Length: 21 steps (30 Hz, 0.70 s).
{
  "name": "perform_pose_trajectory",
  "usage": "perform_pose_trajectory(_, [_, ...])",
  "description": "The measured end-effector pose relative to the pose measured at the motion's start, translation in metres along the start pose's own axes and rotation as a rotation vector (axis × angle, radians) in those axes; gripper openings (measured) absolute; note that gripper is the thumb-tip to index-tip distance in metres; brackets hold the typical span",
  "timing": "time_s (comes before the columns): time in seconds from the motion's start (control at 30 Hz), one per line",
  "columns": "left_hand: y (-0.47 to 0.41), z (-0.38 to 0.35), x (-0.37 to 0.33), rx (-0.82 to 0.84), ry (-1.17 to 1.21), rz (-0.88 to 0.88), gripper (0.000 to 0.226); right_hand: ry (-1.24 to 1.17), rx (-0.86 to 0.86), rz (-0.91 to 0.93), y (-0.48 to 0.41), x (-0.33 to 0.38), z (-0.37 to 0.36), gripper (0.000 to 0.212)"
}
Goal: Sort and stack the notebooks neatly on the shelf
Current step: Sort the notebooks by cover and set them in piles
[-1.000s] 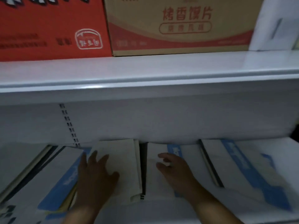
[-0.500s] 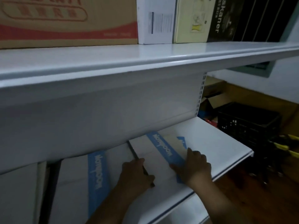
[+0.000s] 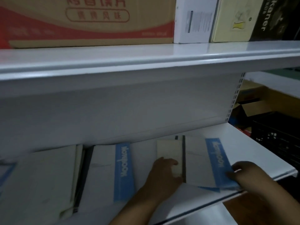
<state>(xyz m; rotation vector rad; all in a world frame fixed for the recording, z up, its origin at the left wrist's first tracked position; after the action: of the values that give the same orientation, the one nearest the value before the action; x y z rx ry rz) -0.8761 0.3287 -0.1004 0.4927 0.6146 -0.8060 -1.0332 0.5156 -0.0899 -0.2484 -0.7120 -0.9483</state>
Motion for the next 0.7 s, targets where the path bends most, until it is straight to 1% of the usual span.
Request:
perform_pose_trajectory(0.07, [0.013,0.027,0.004,-0.058,0.104,-0.038,0.046,-0.286,0.001,0.021,0.008,0.023,-0.002,0.006])
perform_pose_trajectory(0.13, [0.031,0.063,0.006,-0.193,0.177,-0.073,0.04,-0.523,0.062,0.03,0.012,0.057,-0.021,0.004])
perform_pose_trajectory(0.23, [0.057,0.107,0.017,-0.334,0.167,-0.047,0.036,-0.628,0.213,0.089,0.012,0.112,-0.076,0.005])
perform_pose_trajectory(0.3, [0.07,0.127,0.037,-0.419,0.061,0.042,0.037,-0.638,0.266,0.151,0.014,0.146,-0.114,0.008])
perform_pose_trajectory(0.33, [0.072,0.133,0.05,-0.463,-0.04,0.094,0.039,-0.64,0.288,0.164,0.015,0.16,-0.133,0.011])
perform_pose_trajectory(0.37, [0.073,0.137,0.064,-0.48,-0.161,0.15,0.042,-0.635,0.314,0.172,0.016,0.172,-0.15,0.014])
perform_pose_trajectory(0.4, [0.072,0.138,0.08,-0.46,-0.268,0.211,0.044,-0.612,0.334,0.188,0.017,0.182,-0.164,0.017])
perform_pose_trajectory(0.43, [0.07,0.136,0.095,-0.404,-0.358,0.271,0.046,-0.563,0.344,0.221,0.016,0.189,-0.176,0.019])
perform_pose_trajectory(0.5, [0.065,0.129,0.119,-0.3,-0.478,0.343,0.052,-0.352,0.349,0.349,0.016,0.199,-0.189,0.023])
perform_pose_trajectory(0.53, [0.062,0.129,0.126,-0.294,-0.52,0.344,0.06,-0.216,0.324,0.417,0.016,0.199,-0.188,0.029])
perform_pose_trajectory(0.57, [0.059,0.131,0.129,-0.311,-0.535,0.345,0.065,-0.095,0.273,0.462,0.016,0.196,-0.184,0.036])
perform_pose_trajectory(0.6, [0.055,0.133,0.129,-0.326,-0.52,0.36,0.061,-0.016,0.204,0.478,0.015,0.188,-0.176,0.04])
perform_pose_trajectory(0.67, [0.043,0.132,0.123,-0.317,-0.408,0.357,0.048,0.0,0.044,0.453,0.013,0.165,-0.151,0.038])
perform_pose_trajectory(0.7, [0.035,0.126,0.115,-0.273,-0.324,0.323,0.047,-0.01,-0.045,0.42,0.01,0.149,-0.135,0.041])
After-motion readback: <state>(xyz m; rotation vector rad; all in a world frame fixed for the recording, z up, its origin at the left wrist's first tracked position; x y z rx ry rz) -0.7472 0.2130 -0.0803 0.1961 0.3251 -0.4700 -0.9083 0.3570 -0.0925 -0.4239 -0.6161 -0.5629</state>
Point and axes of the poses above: each hand's wrist, its own y-axis away from the middle knuckle, its own z-axis out of the back of the hand, x = y × z, the point moved 6 cm from there along -y, towards the middle knuckle, and after that the axes turned 13 degrees about z, right-handed, at the moved point
